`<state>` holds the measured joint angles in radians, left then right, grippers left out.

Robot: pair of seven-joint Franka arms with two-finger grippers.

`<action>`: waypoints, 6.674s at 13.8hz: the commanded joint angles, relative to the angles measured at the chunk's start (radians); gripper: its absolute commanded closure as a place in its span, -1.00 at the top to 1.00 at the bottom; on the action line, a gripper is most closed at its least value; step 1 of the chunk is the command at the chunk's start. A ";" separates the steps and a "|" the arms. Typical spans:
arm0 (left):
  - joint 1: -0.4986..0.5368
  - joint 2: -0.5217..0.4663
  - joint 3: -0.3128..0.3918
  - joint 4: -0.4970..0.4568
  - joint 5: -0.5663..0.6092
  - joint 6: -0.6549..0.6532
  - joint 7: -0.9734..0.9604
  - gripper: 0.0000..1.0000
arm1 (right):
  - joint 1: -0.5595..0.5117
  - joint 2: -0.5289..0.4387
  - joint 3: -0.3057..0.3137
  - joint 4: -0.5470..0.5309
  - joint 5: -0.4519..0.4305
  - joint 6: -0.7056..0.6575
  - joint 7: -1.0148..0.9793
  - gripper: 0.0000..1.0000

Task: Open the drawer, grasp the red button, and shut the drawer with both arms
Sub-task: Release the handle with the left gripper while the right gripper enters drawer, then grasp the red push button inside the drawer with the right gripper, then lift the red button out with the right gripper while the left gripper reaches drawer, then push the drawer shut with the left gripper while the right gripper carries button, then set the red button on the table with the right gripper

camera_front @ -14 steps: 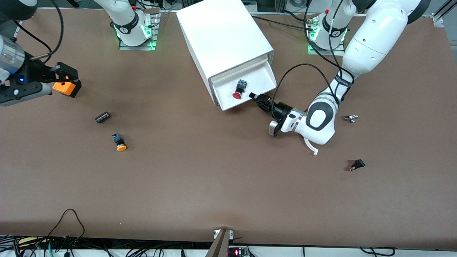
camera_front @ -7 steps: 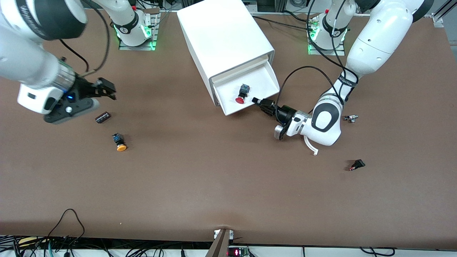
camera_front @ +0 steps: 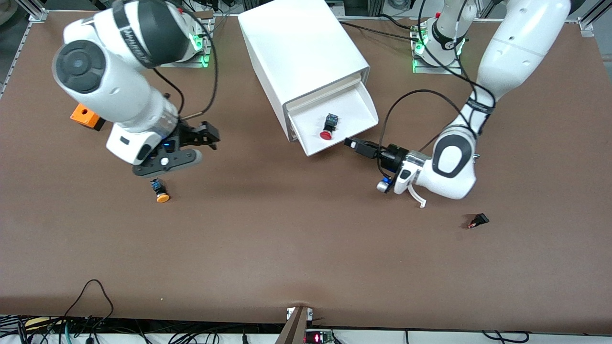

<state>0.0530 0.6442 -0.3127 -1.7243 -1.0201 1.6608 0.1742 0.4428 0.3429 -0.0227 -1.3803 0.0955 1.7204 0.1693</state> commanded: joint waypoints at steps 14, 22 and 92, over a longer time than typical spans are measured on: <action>0.065 -0.166 -0.020 0.482 1.271 -0.235 -0.144 1.00 | 0.448 0.372 -0.020 0.242 -0.022 0.280 0.794 0.98; 0.044 -0.166 -0.034 0.471 1.301 -0.254 -0.156 1.00 | 0.511 0.419 -0.019 0.234 -0.048 0.268 0.888 0.70; 0.005 -0.103 -0.533 -0.048 1.199 0.427 -1.423 1.00 | -0.536 -0.383 0.059 -0.588 -0.039 0.264 -0.697 1.00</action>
<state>0.0365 0.5681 -0.8360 -1.7844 0.1286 2.1198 -1.2690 -0.0869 0.0277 0.0073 -2.0123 0.0422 2.1167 -0.5952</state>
